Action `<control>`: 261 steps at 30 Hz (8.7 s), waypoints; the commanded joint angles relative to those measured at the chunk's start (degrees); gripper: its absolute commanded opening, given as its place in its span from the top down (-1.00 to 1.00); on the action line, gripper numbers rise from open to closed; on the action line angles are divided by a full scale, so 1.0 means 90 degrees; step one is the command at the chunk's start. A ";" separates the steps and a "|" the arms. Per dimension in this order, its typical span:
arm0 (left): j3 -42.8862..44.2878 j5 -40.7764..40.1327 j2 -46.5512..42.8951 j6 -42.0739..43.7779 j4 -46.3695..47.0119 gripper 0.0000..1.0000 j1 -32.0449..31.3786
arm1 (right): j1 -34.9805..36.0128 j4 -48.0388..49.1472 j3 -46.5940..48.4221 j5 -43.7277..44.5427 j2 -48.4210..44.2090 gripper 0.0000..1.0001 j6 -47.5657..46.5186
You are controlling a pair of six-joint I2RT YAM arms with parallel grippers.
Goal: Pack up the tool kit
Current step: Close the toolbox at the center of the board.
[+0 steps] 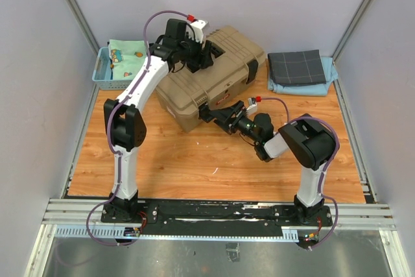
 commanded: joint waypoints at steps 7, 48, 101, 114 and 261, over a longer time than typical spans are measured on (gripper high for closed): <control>-0.0390 -0.1437 0.0712 0.0426 -0.1629 -0.37 0.0695 | 0.0487 -0.0116 0.0511 0.0155 0.0038 -0.87 -0.0104; -0.1196 -0.0864 0.0168 0.0212 -0.1268 -0.37 0.0697 | 0.1280 0.0841 0.1706 0.1537 0.0735 -0.97 -0.0484; -0.1304 -0.0745 0.0246 0.0225 -0.1229 -0.36 0.0685 | 0.1540 -0.0947 0.1668 0.1403 -0.0758 -0.86 -0.0384; -0.1575 -0.0699 0.0116 0.0166 -0.1082 -0.36 0.0690 | 0.1559 -0.2016 0.2170 0.1751 -0.0727 -0.79 -0.0296; -0.5884 -0.1764 -0.3406 0.2411 0.0761 -0.39 0.0656 | 0.1567 -0.9852 0.6220 0.2292 -0.0027 0.03 -0.2636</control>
